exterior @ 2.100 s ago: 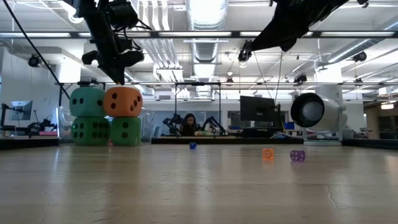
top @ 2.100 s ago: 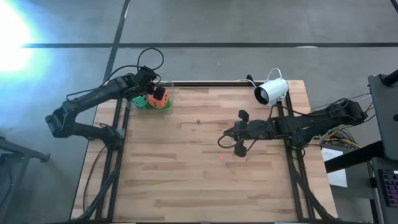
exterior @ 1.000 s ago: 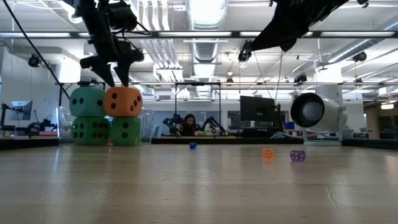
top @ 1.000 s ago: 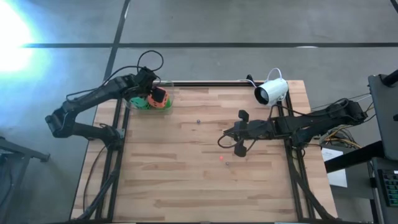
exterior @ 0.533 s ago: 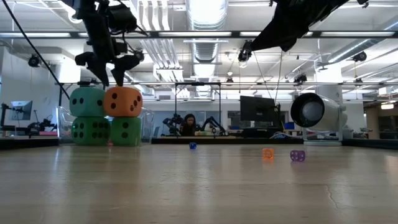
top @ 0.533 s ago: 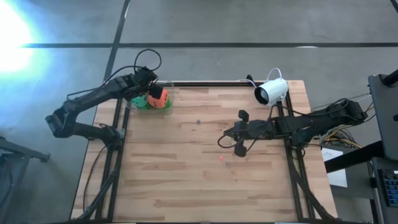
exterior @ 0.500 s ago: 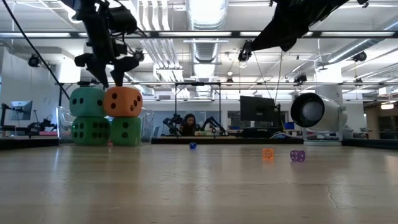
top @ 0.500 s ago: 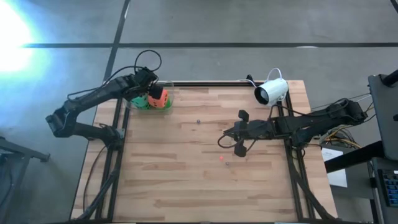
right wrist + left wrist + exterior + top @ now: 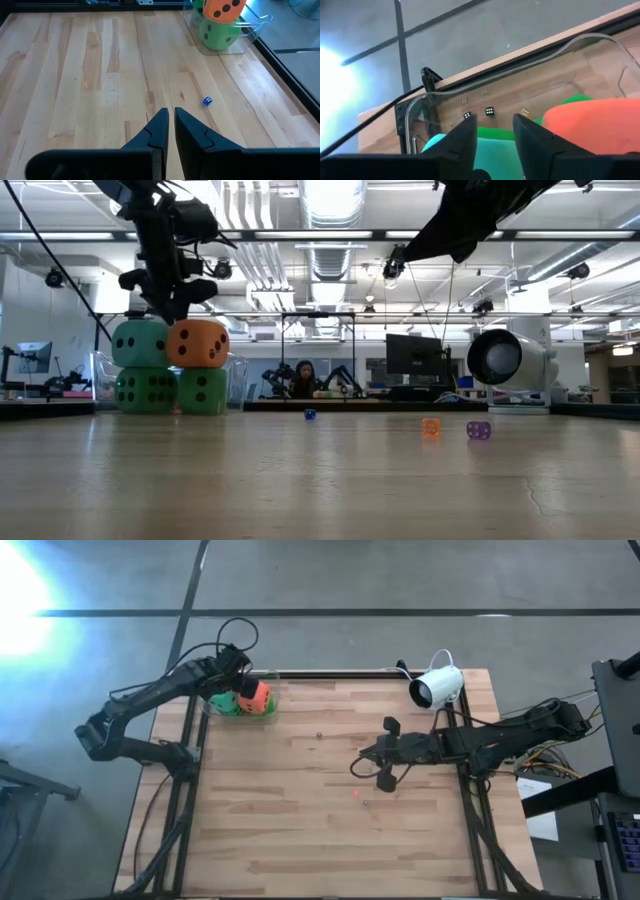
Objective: Pick & Place Dice
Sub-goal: Put the small blue die into the transparent bin
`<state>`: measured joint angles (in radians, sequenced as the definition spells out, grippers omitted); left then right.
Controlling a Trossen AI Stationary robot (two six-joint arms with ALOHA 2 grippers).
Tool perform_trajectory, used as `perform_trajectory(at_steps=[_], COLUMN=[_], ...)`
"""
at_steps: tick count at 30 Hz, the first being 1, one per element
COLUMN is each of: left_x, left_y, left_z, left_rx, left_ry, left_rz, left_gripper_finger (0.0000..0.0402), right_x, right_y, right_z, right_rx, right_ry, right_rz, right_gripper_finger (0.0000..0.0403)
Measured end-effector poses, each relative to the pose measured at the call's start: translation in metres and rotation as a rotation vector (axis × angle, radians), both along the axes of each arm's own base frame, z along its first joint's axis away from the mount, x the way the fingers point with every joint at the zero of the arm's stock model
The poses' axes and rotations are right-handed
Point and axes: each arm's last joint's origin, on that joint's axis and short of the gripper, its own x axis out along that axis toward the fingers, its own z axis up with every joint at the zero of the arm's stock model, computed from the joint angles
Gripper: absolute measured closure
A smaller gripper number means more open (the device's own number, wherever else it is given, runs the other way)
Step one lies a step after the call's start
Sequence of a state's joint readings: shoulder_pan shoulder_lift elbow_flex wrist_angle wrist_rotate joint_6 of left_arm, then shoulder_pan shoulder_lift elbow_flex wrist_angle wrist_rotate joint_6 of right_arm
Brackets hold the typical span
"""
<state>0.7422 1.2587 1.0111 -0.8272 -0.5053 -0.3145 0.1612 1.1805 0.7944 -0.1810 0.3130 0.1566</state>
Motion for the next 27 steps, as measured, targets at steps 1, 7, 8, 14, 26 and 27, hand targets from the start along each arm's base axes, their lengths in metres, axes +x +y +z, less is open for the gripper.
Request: perform_trajectory(at_steps=[1, 7, 8, 14, 26, 27], left_x=[0.0, 0.001, 0.001, -0.001, 0.047, 0.052], left_y=[0.0, 0.001, 0.0, -0.015, -0.099, -0.108], left_z=[0.0, 0.013, 0.017, 0.039, 0.042, 0.04], left_rx=[0.0, 0.022, 0.031, 0.046, 0.042, 0.047], left_ry=[0.007, 0.023, 0.01, -0.111, -0.16, -0.175], left_rz=[-0.009, -0.064, -0.066, -0.152, -0.638, -0.686], left_gripper_finger=[0.0279, 0.0289, 0.0289, 0.0289, 0.0288, 0.0288], right_x=[0.0, 0.0, 0.0, 0.0, 0.0, 0.0], right_y=[0.0, 0.0, 0.0, 0.0, 0.0, 0.0], right_z=[0.0, 0.0, 0.0, 0.0, 0.0, 0.0], right_rx=[0.0, 0.0, 0.0, 0.0, -0.017, -0.018], right_ry=[0.0, 0.001, 0.001, 0.001, 0.006, 0.004], right_rz=[0.0, 0.0, 0.0, 0.0, 0.01, 0.011], right_gripper_finger=[0.0376, 0.0376, 0.0376, 0.0376, 0.0376, 0.0376])
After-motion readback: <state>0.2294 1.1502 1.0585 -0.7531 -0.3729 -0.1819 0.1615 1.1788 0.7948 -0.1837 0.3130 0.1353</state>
